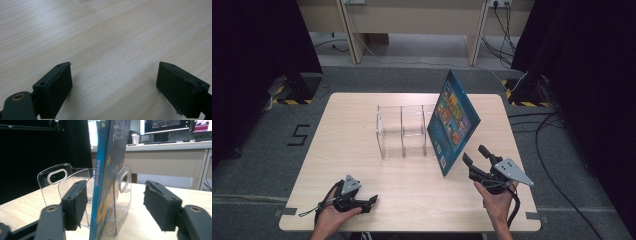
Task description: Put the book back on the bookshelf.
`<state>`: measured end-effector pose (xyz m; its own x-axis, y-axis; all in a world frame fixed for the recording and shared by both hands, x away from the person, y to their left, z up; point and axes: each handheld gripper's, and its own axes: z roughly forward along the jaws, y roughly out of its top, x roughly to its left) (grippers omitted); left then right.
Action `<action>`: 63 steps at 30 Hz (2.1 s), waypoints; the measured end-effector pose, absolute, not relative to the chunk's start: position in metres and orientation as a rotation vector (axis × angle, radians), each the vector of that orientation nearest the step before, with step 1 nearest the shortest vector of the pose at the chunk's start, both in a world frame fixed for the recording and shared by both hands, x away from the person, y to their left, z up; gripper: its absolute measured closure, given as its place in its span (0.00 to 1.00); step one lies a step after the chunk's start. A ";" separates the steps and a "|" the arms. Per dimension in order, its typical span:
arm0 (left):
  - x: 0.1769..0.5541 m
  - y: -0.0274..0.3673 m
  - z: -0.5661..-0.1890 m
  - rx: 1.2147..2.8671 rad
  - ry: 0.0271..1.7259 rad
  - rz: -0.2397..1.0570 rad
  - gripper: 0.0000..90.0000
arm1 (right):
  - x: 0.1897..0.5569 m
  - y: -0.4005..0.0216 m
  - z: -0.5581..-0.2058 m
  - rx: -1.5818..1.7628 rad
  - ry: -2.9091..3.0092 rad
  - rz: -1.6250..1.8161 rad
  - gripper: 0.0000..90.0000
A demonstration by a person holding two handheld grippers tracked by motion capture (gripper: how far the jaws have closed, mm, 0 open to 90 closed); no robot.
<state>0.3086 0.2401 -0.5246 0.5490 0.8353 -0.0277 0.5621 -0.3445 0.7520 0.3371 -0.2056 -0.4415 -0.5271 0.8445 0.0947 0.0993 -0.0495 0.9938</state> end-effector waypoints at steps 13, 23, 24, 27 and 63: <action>0.309 0.240 -0.525 2.050 1.122 0.474 0.14 | 0.330 -0.209 -0.443 1.010 1.666 1.626 0.30; 0.309 0.240 -0.525 2.050 1.122 0.475 0.14 | 0.321 -0.221 -0.450 1.026 1.680 1.605 0.29; 0.309 0.240 -0.525 2.050 1.122 0.474 0.14 | 0.320 -0.223 -0.451 1.027 1.684 1.601 0.29; 0.309 0.240 -0.525 2.050 1.122 0.475 0.14 | 0.319 -0.225 -0.453 1.030 1.688 1.595 0.28; 0.309 0.240 -0.525 2.050 1.123 0.474 0.14 | 0.301 -0.241 -0.485 1.079 1.824 1.503 0.17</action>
